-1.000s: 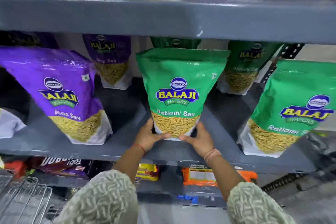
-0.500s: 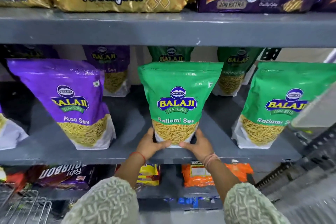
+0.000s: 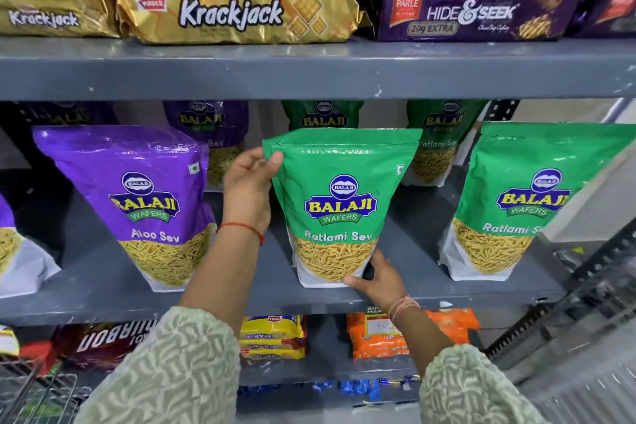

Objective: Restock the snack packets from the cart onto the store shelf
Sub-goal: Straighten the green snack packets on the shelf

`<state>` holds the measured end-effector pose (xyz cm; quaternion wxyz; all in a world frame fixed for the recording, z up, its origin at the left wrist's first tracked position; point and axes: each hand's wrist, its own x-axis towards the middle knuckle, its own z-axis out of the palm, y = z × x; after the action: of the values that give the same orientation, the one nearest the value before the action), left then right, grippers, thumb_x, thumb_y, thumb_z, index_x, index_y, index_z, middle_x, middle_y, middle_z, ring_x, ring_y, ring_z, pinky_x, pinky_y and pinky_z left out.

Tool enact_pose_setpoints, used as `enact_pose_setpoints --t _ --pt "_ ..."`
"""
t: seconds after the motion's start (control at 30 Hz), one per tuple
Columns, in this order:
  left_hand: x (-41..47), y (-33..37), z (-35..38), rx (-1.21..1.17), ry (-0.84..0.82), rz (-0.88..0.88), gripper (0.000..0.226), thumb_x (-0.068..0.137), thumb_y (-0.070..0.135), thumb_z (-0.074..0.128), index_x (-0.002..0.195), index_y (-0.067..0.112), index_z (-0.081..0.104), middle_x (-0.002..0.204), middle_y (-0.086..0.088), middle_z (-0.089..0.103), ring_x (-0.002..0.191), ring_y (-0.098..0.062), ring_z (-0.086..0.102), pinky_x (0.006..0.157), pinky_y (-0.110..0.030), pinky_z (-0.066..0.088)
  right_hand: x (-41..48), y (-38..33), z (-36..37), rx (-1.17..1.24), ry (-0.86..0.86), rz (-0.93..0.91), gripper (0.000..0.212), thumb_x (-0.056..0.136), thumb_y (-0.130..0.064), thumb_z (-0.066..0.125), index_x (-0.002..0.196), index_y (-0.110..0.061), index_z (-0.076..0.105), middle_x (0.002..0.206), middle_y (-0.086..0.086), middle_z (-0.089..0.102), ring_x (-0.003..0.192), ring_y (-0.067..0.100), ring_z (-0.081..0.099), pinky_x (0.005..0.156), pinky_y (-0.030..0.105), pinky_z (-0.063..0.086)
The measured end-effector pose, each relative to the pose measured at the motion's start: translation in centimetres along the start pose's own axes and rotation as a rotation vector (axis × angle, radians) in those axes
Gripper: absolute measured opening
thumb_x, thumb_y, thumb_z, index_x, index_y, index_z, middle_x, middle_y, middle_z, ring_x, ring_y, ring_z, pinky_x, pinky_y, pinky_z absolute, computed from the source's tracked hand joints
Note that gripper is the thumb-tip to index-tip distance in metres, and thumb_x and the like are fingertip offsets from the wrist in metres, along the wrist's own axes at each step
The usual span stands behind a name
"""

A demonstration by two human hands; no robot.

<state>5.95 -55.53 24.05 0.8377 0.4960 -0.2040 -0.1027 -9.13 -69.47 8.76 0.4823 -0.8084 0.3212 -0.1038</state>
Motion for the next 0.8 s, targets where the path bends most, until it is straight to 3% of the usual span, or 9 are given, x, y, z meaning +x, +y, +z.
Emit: enact_pose_setpoints --t 0.2,0.3,0.4,0.47,0.5,0.6,0.67,0.73,0.8 --pt "-0.1 1.3 -0.5 0.051 -0.063 0.049 0.024 0.065 0.003 0.06 0.058 0.023 0.071 0.061 0.013 0.073 0.062 0.0 0.066 0.069 -0.019 0.054 0.3 0.3 0.1 -0.053 -0.006 -0.031 0.072 0.066 -0.042 0.074 0.127 -0.024 0.041 0.132 0.009 0.055 0.13 0.039 0.037 0.107 0.055 0.035" --pt "-0.7 1.4 -0.6 0.013 -0.133 -0.018 0.014 0.071 0.006 0.063 0.074 0.018 0.07 0.073 0.01 0.075 0.072 -0.001 0.067 0.075 -0.018 0.054 0.1 0.1 -0.1 -0.042 -0.009 -0.021 0.078 0.059 -0.049 0.074 0.125 -0.023 0.043 0.129 0.009 0.057 0.126 0.035 0.043 0.104 0.052 0.04" --pt "-3.4 0.2 -2.1 0.164 0.13 0.072 0.019 0.077 0.012 0.06 0.094 0.022 0.06 0.086 0.018 0.071 0.085 0.004 0.062 0.085 -0.013 0.049 -1.6 0.8 -0.7 0.085 0.014 -0.076 0.087 0.051 -0.05 0.076 0.127 -0.025 0.041 0.129 -0.003 0.055 0.12 0.017 0.048 0.102 0.038 0.042" --pt "-8.3 -1.9 -2.1 0.326 0.363 0.202 0.015 0.079 0.014 0.061 0.079 0.029 0.055 0.069 0.03 0.066 0.069 0.013 0.056 0.076 -0.008 0.045 -4.0 2.3 -1.4 0.093 0.094 -0.12 0.079 0.062 -0.039 0.077 0.13 -0.022 0.041 0.127 -0.01 0.048 0.118 0.008 0.043 0.103 0.031 0.037" --pt "-11.4 -3.3 -1.4 0.423 0.366 0.199 0.013 0.076 0.02 0.06 0.072 0.029 0.052 0.065 0.032 0.063 0.063 0.012 0.053 0.071 -0.008 0.042 -5.2 3.5 -1.9 0.079 0.176 -0.126 0.069 0.068 -0.035 0.075 0.127 -0.019 0.045 0.124 -0.008 0.049 0.116 0.008 0.043 0.103 0.03 0.037" --pt "-18.3 -9.1 2.4 0.608 0.07 0.002 0.007 0.069 0.031 0.063 0.068 0.03 0.057 0.071 0.03 0.063 0.063 0.008 0.055 0.061 -0.004 0.041 -8.3 6.9 -4.3 0.165 0.45 -0.136 0.034 0.074 -0.044 0.062 0.096 -0.018 0.059 0.102 0.007 0.062 0.098 0.014 0.057 0.09 0.033 0.048" --pt "-18.8 -12.9 6.0 0.64 -0.16 -0.167 0.019 0.07 0.025 0.07 0.08 0.038 0.061 0.081 0.022 0.068 0.078 0.005 0.061 0.074 -0.008 0.046 -8.7 8.9 -7.8 0.228 0.659 -0.126 0.039 0.07 -0.048 0.058 0.08 -0.01 0.057 0.082 0.01 0.056 0.078 0.004 0.049 0.076 0.021 0.044" --pt "-16.9 -15.7 9.8 0.58 -0.24 -0.321 0.044 0.074 0.012 0.071 0.11 0.03 0.054 0.115 0.005 0.062 0.109 -0.012 0.057 0.098 -0.026 0.043 -7.3 10.7 -11.9 0.269 0.77 -0.078 0.046 0.064 -0.039 0.07 0.086 -0.002 0.055 0.086 0.017 0.052 0.08 0.014 0.047 0.076 0.022 0.039" --pt "-14.5 -17.7 13.4 0.508 -0.251 -0.462 0.07 0.074 0.003 0.068 0.135 0.011 0.034 0.141 -0.012 0.042 0.131 -0.022 0.039 0.11 -0.033 0.03 -4.8 12.3 -16.2 0.387 0.696 -0.003 0.067 0.054 -0.026 0.082 0.107 -0.003 0.049 0.098 0.015 0.049 0.089 0.026 0.05 0.08 0.03 0.043"
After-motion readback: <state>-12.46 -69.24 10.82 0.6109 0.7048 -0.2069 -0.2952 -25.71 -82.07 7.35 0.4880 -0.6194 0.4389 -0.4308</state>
